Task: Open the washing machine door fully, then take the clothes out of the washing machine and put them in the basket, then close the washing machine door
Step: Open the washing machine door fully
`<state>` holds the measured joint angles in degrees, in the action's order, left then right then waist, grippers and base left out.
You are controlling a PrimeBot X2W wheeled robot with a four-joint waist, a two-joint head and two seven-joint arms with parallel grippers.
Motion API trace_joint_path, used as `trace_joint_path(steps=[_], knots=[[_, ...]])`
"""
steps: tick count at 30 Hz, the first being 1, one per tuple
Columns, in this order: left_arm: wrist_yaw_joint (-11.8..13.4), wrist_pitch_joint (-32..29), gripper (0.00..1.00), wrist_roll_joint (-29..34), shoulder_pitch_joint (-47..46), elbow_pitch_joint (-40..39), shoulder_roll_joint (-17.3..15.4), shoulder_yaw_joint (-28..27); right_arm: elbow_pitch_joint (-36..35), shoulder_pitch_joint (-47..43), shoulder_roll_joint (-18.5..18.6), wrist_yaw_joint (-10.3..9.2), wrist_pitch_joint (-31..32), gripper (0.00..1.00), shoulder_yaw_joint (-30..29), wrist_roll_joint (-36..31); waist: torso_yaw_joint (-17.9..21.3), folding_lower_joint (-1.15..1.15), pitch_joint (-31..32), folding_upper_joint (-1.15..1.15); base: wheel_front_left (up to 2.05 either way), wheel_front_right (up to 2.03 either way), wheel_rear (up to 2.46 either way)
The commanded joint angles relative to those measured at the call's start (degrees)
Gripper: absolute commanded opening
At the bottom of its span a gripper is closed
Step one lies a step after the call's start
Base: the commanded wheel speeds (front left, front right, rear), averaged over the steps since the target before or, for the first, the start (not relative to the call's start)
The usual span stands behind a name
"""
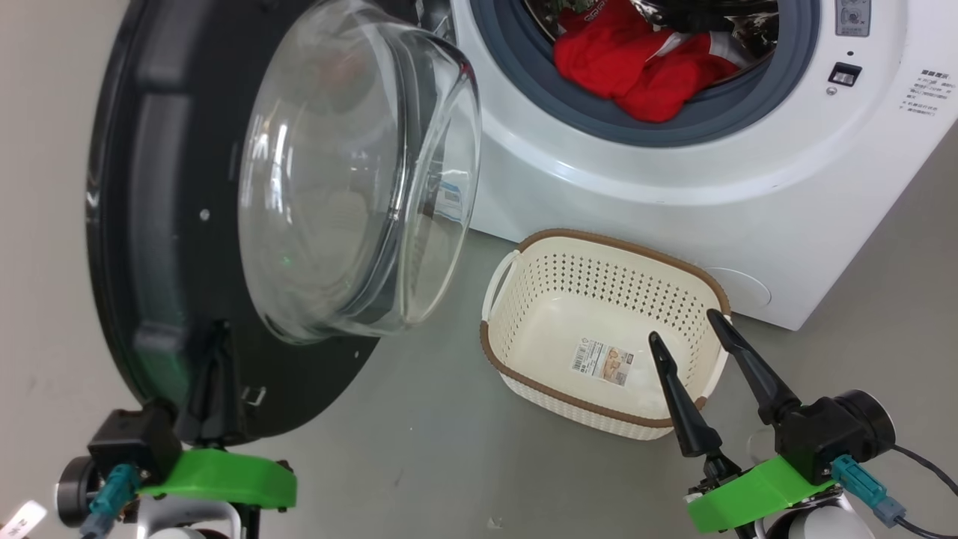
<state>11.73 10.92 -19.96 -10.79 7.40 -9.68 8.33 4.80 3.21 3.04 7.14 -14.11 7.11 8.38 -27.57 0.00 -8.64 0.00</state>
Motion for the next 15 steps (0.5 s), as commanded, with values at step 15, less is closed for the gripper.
trace_joint_path(steps=[15], knots=[[-0.46,3.17,0.00,-3.95,-6.89,7.39,-2.17,-6.92,-1.88,1.65,-0.16,0.35,0.64,1.00,0.94,-1.28,-0.05,0.00,-0.63,0.00,0.00,0.00,0.00]])
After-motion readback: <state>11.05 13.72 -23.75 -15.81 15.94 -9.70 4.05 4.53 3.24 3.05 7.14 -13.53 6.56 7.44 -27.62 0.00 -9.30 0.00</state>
